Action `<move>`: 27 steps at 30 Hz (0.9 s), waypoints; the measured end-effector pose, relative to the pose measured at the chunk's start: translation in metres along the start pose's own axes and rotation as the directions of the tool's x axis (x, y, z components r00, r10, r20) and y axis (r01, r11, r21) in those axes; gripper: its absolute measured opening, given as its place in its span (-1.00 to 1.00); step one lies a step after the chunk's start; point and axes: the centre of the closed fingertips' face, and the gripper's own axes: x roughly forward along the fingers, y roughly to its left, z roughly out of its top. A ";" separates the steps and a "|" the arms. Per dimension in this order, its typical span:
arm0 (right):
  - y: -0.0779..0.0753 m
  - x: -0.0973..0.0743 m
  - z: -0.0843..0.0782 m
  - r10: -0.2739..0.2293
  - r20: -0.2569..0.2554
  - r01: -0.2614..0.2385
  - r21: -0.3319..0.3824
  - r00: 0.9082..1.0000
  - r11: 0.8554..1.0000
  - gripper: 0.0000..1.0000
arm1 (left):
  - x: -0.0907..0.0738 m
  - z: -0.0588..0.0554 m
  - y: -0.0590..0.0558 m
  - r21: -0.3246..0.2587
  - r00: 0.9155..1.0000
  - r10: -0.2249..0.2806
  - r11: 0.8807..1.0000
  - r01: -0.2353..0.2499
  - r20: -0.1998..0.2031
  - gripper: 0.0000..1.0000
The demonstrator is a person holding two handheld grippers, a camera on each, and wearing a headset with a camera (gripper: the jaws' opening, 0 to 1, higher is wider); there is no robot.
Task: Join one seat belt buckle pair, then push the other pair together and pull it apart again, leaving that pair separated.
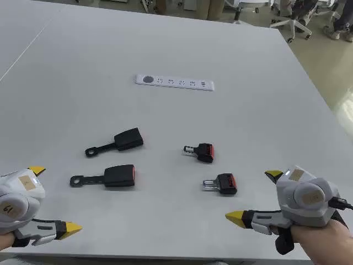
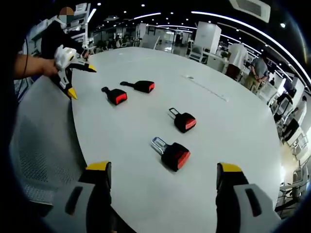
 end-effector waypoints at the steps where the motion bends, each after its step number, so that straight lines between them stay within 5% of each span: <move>1: 0.000 0.000 0.000 0.000 -0.001 0.000 0.000 1.000 1.000 0.81 | 0.000 0.000 0.000 0.000 1.000 0.001 1.000 -0.001 0.000 0.94; 27: 0.000 0.004 -0.007 -0.016 -0.021 0.016 0.014 1.000 1.000 0.86 | -0.002 -0.001 0.003 -0.001 1.000 0.009 1.000 -0.009 0.000 0.95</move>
